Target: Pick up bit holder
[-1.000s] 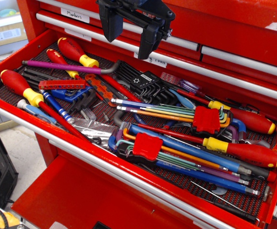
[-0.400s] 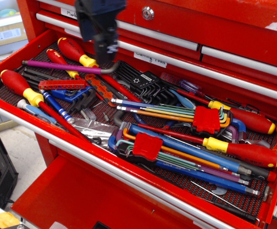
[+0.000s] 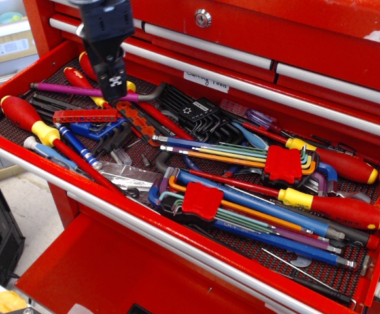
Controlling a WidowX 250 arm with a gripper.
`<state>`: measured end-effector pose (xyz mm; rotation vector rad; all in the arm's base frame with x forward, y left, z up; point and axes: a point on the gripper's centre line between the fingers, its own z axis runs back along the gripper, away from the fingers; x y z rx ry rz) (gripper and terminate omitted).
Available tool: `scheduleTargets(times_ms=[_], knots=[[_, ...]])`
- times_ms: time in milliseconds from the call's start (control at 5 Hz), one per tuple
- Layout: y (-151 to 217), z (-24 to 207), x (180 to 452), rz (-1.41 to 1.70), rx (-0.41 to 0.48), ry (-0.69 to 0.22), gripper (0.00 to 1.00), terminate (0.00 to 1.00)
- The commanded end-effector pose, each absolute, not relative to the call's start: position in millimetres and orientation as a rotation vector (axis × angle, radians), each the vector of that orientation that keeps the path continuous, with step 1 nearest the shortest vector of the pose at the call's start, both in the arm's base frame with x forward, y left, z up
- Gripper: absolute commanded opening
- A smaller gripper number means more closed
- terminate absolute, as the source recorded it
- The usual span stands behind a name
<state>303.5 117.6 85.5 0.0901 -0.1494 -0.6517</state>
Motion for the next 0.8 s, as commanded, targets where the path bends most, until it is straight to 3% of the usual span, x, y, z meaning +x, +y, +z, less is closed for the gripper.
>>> scheduleTargets(times_ms=[0, 600], knots=[[149, 76, 327, -0.709, 0.109, -0.193, 1.0, 0.0], [178, 34, 341, -0.727, 0.03, -0.222, 1.0, 0.0]])
